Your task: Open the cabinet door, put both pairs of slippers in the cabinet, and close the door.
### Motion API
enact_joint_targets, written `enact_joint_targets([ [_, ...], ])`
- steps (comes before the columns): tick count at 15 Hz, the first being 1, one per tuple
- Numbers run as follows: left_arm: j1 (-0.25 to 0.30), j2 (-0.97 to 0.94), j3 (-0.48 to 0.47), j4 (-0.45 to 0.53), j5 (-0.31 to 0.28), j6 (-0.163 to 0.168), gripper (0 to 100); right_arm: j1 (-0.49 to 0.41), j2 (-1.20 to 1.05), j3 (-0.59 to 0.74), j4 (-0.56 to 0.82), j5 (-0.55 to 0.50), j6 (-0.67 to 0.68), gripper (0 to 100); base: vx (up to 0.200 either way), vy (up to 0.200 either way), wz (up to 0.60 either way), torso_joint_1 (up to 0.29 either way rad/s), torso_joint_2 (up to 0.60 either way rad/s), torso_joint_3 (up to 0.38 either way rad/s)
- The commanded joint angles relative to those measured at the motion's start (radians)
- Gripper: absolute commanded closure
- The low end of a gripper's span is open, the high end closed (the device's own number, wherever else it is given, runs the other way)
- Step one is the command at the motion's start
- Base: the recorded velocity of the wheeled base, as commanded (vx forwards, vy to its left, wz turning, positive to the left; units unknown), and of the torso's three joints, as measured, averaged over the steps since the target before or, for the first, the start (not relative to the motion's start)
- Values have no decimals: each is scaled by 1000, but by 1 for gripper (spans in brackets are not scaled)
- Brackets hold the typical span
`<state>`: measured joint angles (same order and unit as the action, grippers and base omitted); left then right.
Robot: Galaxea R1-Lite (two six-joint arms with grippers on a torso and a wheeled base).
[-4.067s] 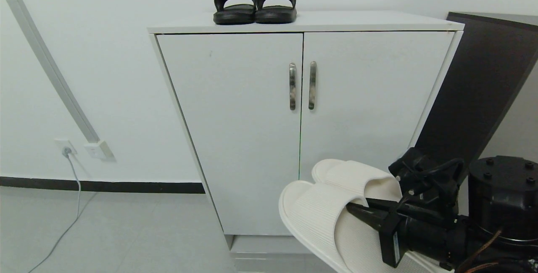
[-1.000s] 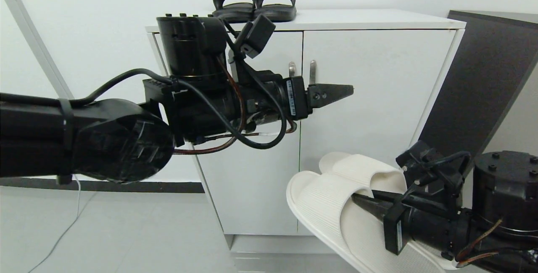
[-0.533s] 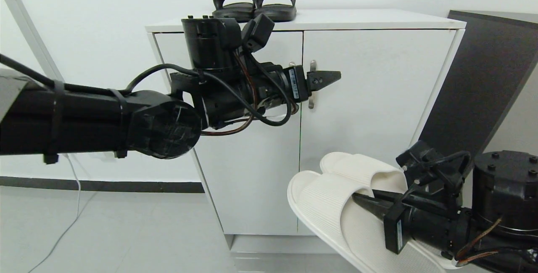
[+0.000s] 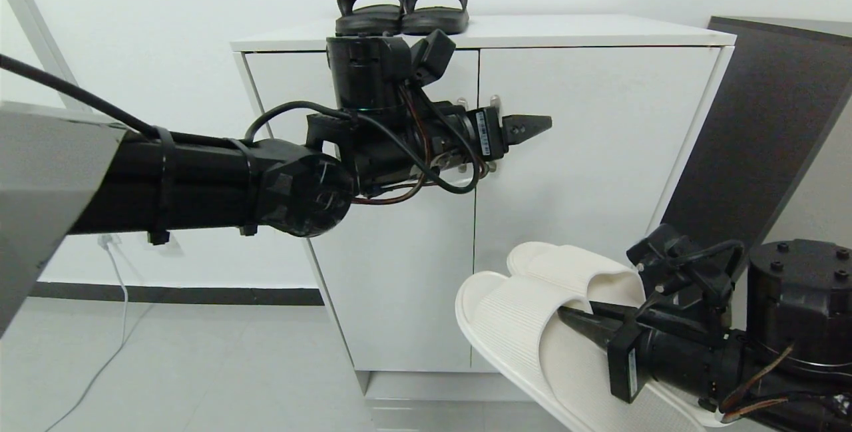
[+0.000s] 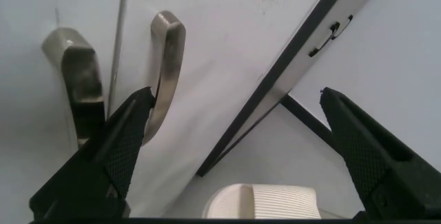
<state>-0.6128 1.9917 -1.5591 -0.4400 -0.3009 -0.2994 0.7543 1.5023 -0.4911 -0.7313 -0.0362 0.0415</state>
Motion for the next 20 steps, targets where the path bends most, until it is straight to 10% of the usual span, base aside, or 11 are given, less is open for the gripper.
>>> enact_joint_targets([
  [1,2,19,-18,3,3,-1,0,0,2,0,0,-1,0,100,0,0,0,0,0,0],
  [2,2,22,-22,3,2,-1,0,-3,2,0,0,-1,0,100,0,0,0,0,0,0],
  [3,1,22,-22,3,0,-1,100,-3,2,0,0,-1,0,100,0,0,0,0,0,0],
  [20,-110,-258,283,-8,9,2,100,28,-74,69,9,147,-8,100,0,0,0,0,0,0],
])
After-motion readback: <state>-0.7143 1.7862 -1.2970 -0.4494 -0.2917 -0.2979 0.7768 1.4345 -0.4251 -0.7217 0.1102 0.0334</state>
